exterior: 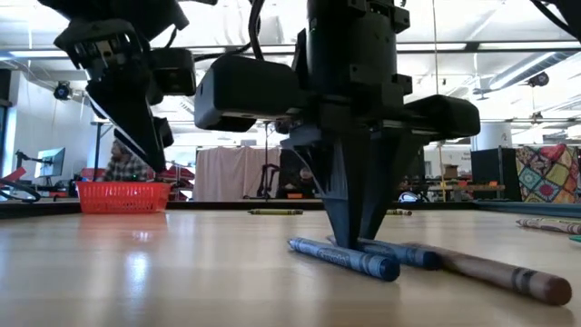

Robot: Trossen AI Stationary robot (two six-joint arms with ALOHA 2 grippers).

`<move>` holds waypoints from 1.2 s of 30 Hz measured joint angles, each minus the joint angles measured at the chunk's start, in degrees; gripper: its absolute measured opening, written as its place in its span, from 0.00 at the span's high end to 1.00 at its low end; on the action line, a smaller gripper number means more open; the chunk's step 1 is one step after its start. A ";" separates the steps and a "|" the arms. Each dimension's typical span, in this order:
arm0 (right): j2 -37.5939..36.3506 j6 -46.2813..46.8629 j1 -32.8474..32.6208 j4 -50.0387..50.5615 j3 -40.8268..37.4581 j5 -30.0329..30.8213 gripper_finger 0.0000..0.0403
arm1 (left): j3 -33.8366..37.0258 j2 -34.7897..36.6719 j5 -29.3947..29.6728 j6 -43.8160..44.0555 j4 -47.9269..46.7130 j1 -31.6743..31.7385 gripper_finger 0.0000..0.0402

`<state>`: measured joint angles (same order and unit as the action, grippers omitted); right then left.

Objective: Sort crayons
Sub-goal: Put the blue crayon into the yellow bin

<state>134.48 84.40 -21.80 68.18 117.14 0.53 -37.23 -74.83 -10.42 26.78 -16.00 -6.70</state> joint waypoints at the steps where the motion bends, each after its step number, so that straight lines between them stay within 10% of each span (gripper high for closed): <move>1: -0.09 -0.01 0.00 0.03 -0.02 0.43 0.92 | 0.27 0.00 0.01 0.51 0.12 0.00 0.61; 20: -20.95 0.03 0.14 -7.55 -12.03 31.72 0.98 | 1.57 4.70 -4.08 3.70 18.33 -0.10 0.61; 31: -43.84 -19.09 0.40 -67.44 -52.78 36.75 0.98 | 1.57 8.38 6.36 1.19 32.66 1.33 0.61; 36: -47.00 -24.82 1.64 -76.43 -61.46 36.55 0.98 | 1.37 5.93 12.36 -0.62 40.02 1.40 0.61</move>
<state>87.48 59.58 -20.17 -8.25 55.69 37.08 -35.86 -68.89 1.94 26.15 24.02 -5.30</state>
